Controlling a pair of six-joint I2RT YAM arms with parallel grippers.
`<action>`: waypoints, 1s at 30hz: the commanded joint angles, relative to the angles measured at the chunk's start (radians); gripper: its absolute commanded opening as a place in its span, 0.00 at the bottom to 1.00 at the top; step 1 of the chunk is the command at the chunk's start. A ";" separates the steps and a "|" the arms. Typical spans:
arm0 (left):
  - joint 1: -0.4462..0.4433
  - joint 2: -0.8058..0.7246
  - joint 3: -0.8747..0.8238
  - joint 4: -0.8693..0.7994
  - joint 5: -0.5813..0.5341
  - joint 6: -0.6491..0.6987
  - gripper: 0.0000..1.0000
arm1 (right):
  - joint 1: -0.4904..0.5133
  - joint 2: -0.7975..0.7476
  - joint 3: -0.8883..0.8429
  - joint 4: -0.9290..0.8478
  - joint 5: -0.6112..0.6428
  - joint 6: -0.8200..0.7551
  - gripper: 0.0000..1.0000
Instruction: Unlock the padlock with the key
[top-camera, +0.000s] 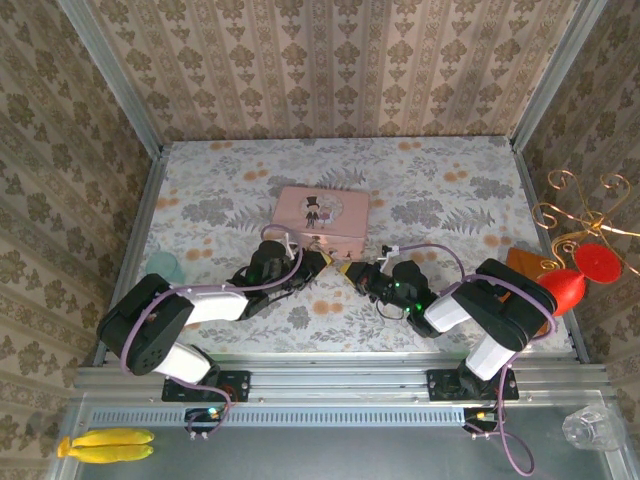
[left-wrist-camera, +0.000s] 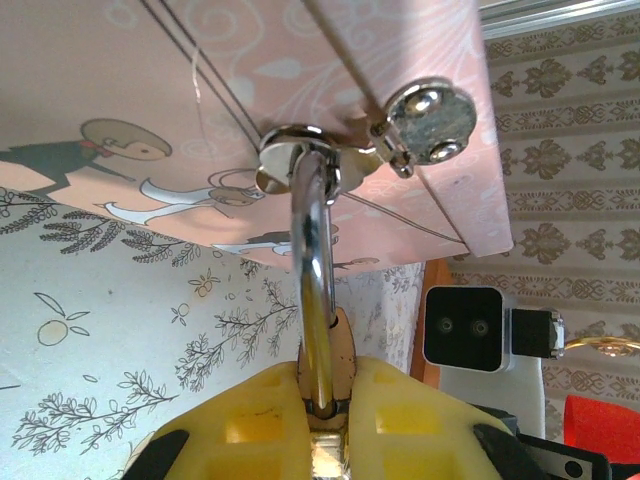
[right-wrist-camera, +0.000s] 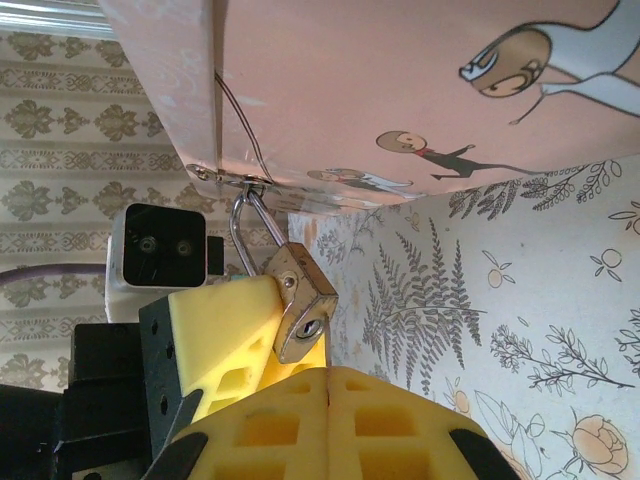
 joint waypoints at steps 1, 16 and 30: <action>-0.011 -0.047 0.009 0.101 0.007 0.010 0.00 | -0.006 -0.005 0.002 0.052 0.003 0.005 0.00; -0.015 -0.028 0.018 0.111 0.014 0.012 0.00 | -0.005 -0.016 0.014 0.052 -0.033 -0.011 0.00; -0.039 -0.027 0.025 0.138 0.013 -0.017 0.00 | -0.007 -0.016 0.004 0.055 -0.004 0.001 0.00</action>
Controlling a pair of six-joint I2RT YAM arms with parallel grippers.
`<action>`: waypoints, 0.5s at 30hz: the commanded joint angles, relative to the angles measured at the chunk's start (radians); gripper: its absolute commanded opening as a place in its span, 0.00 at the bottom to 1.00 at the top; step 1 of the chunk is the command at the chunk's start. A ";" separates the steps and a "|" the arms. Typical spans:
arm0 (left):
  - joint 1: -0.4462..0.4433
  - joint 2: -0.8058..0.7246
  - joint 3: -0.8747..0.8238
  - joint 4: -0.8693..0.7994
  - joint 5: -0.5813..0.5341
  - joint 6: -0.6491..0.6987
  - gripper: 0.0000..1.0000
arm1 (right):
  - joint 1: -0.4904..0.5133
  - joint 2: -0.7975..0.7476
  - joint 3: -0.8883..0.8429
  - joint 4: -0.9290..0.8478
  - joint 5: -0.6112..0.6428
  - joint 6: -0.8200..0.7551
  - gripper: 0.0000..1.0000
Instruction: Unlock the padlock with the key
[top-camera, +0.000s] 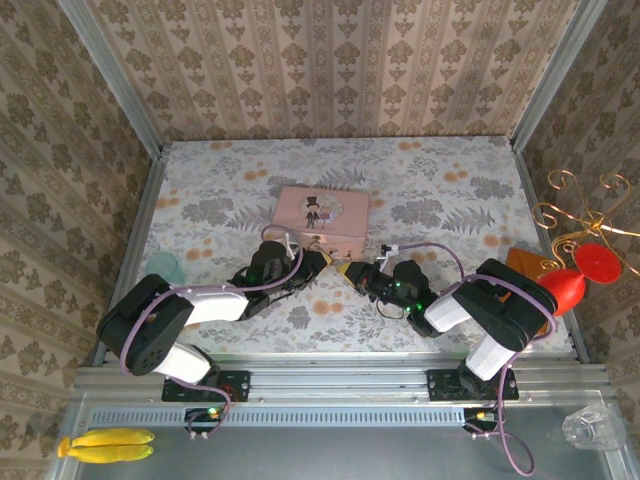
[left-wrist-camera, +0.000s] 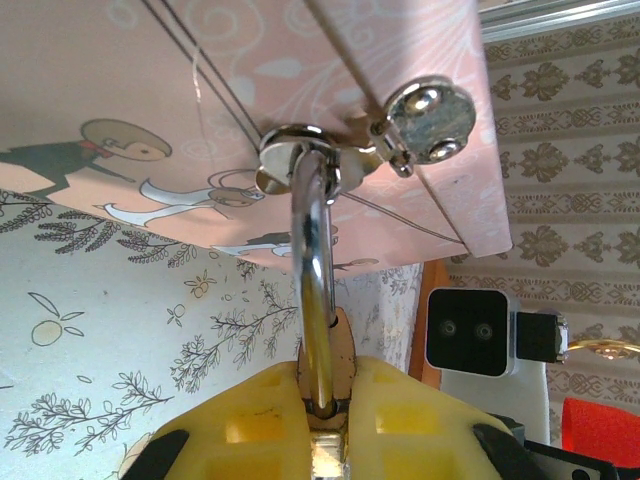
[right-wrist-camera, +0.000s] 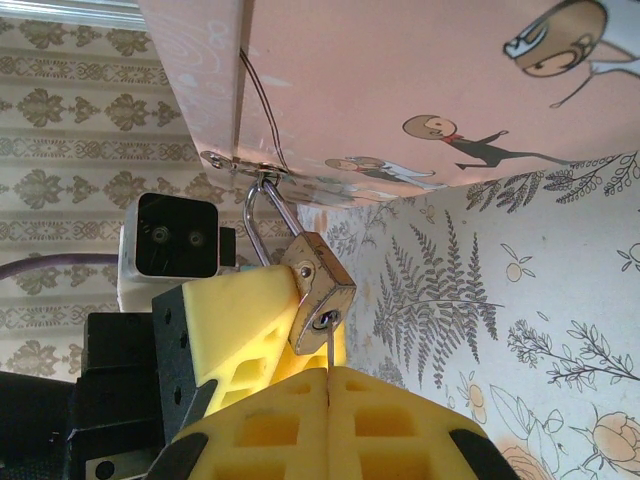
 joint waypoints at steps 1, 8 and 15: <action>-0.031 -0.027 0.024 0.137 0.027 -0.008 0.00 | -0.005 -0.014 0.001 0.041 0.026 0.003 0.00; -0.035 -0.032 0.015 0.164 0.018 -0.025 0.00 | -0.006 -0.014 -0.001 0.044 0.031 0.011 0.00; -0.030 -0.014 0.017 0.174 0.023 -0.031 0.00 | -0.006 -0.025 0.005 0.043 0.027 0.010 0.00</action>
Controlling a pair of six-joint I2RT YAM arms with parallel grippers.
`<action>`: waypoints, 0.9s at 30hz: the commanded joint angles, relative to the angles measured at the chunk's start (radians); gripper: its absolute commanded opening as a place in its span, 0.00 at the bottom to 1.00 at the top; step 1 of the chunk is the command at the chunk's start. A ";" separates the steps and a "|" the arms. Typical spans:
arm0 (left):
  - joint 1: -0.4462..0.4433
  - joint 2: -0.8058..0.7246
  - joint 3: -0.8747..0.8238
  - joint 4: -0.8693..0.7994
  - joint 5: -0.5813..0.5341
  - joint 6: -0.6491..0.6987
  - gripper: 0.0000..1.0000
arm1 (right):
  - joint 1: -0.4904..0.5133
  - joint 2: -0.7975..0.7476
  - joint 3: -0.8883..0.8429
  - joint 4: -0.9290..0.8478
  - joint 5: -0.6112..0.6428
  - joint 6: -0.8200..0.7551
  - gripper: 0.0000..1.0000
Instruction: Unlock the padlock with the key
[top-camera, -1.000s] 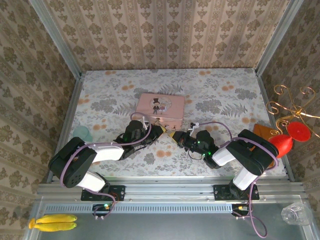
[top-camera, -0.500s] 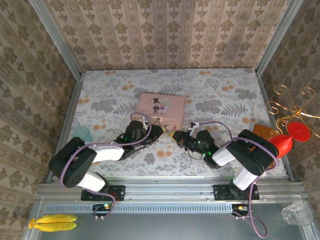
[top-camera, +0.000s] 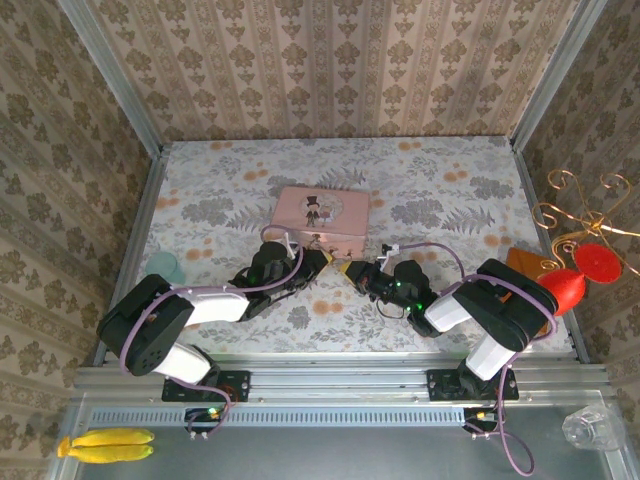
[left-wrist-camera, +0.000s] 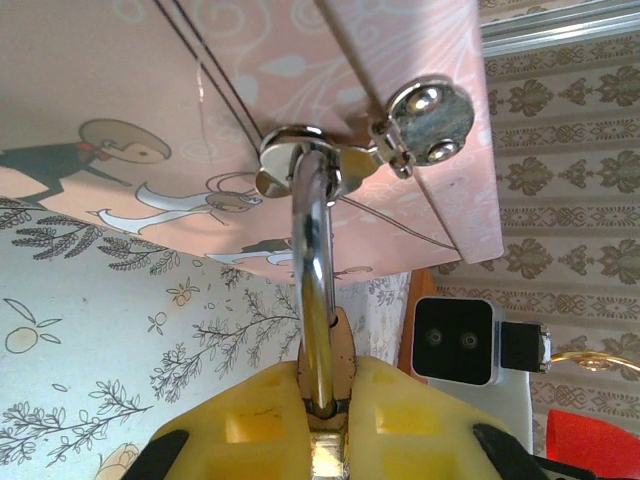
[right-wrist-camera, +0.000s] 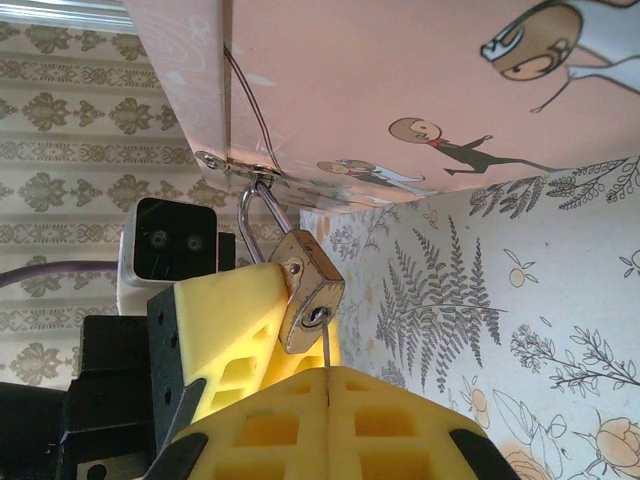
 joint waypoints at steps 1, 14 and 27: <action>-0.020 -0.012 0.016 0.147 0.049 0.000 0.00 | -0.004 -0.022 0.006 0.040 0.027 0.009 0.00; -0.017 -0.004 0.009 0.148 0.046 0.003 0.00 | -0.007 -0.043 0.006 0.043 0.044 0.006 0.00; -0.011 -0.003 0.011 0.145 0.052 0.001 0.00 | -0.008 -0.053 0.006 0.043 0.043 0.009 0.00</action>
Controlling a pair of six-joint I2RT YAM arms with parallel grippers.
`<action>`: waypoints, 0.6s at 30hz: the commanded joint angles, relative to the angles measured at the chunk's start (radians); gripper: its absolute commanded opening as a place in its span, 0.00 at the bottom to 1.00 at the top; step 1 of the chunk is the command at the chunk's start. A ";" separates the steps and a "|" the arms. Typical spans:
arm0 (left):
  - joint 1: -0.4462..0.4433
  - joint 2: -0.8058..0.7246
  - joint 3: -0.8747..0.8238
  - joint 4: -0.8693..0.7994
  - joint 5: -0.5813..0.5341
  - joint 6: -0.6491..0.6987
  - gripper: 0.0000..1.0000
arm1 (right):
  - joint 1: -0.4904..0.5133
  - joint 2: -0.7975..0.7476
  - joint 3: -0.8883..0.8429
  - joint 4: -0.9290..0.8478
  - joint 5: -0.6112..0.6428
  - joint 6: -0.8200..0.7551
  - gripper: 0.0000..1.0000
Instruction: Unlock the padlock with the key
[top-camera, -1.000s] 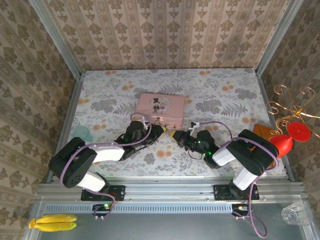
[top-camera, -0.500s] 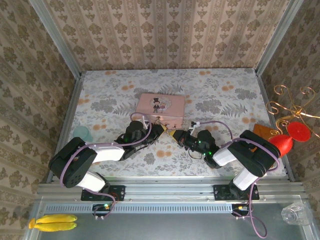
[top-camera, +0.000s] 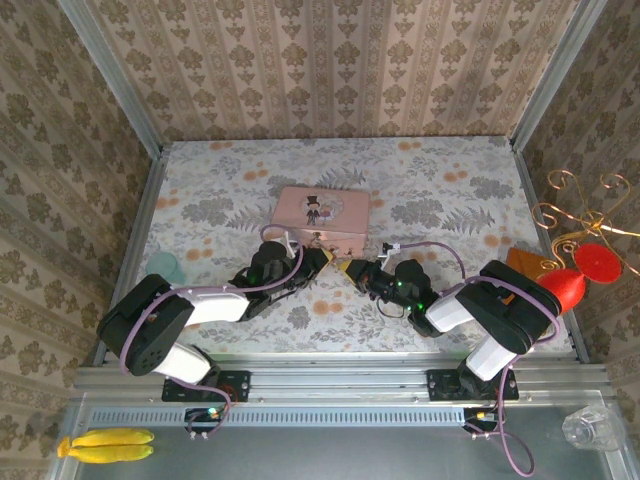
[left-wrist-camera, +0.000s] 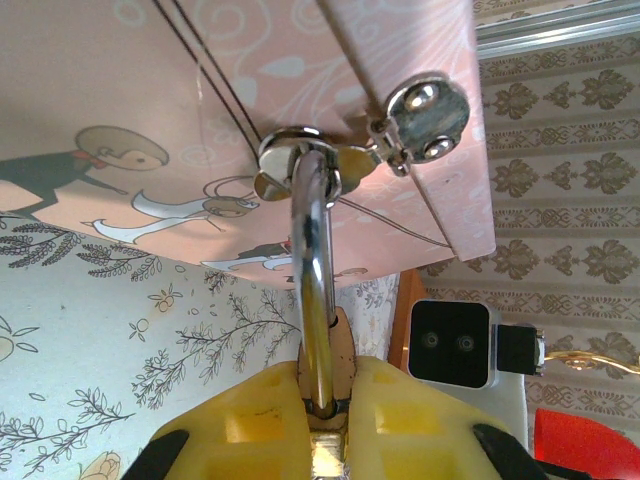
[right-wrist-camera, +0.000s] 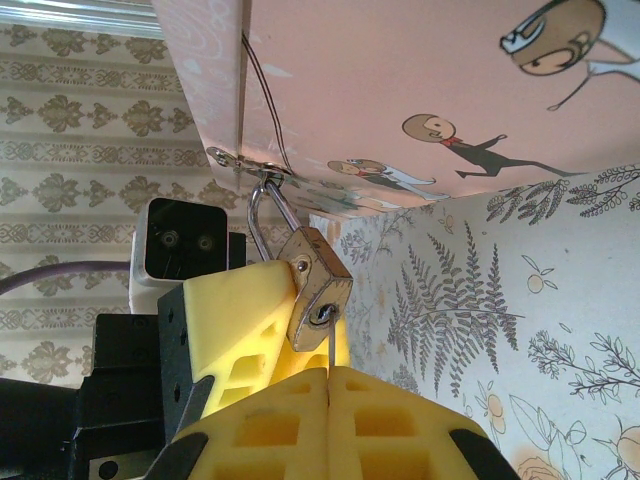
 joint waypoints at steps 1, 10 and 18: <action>-0.011 -0.004 0.011 0.123 0.052 0.006 0.00 | -0.006 -0.034 0.006 0.042 0.038 0.009 0.00; -0.008 -0.005 0.007 0.141 0.057 -0.008 0.00 | -0.021 -0.031 0.012 0.046 0.027 0.018 0.00; -0.005 -0.002 0.001 0.156 0.054 -0.017 0.00 | -0.023 -0.031 0.008 0.046 0.025 0.018 0.00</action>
